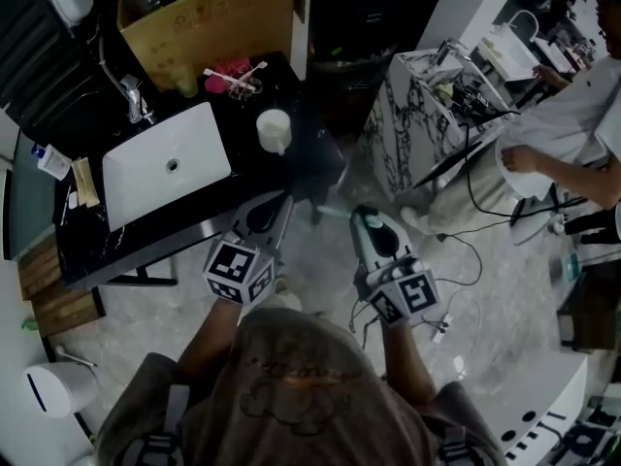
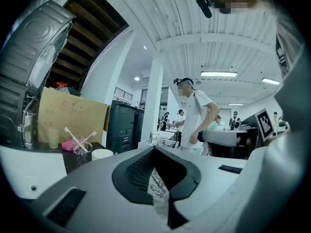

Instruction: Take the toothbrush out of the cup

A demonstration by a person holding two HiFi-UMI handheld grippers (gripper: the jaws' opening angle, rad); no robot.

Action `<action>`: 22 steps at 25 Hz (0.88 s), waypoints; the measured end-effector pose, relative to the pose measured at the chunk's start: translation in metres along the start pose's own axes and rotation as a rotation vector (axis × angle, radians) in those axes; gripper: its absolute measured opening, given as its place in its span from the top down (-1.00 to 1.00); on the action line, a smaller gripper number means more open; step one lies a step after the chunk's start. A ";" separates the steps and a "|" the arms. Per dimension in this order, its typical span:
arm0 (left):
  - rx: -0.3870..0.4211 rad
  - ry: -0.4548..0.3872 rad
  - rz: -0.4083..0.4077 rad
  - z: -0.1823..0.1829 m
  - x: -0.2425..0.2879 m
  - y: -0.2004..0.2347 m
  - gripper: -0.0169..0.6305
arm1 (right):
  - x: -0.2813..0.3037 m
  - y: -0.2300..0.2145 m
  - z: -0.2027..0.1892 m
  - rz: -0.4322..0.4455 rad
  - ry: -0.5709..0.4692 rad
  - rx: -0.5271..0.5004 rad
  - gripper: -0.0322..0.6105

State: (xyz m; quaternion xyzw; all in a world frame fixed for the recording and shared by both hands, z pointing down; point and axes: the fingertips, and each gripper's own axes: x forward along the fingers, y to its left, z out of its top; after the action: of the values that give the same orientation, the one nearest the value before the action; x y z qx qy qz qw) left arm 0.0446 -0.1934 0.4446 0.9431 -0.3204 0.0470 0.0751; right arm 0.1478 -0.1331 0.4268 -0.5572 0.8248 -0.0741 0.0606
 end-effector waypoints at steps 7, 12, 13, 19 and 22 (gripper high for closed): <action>0.007 -0.004 0.033 -0.008 -0.032 -0.056 0.94 | -0.047 0.009 -0.009 0.056 0.013 0.021 0.79; -0.010 -0.003 0.064 -0.016 -0.053 -0.089 0.94 | -0.073 0.017 -0.013 0.104 0.032 0.023 0.79; -0.012 -0.003 0.065 -0.017 -0.056 -0.096 0.94 | -0.077 0.019 -0.015 0.110 0.036 0.023 0.79; -0.006 -0.015 0.054 -0.011 -0.073 -0.115 0.94 | -0.087 0.034 -0.017 0.127 0.043 0.022 0.79; -0.008 -0.015 0.050 -0.009 -0.082 -0.116 0.94 | -0.088 0.044 -0.014 0.127 0.037 0.030 0.79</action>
State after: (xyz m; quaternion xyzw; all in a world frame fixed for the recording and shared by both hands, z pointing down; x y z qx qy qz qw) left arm 0.0503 -0.0514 0.4290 0.9348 -0.3447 0.0403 0.0753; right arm 0.1373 -0.0347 0.4341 -0.5012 0.8584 -0.0928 0.0581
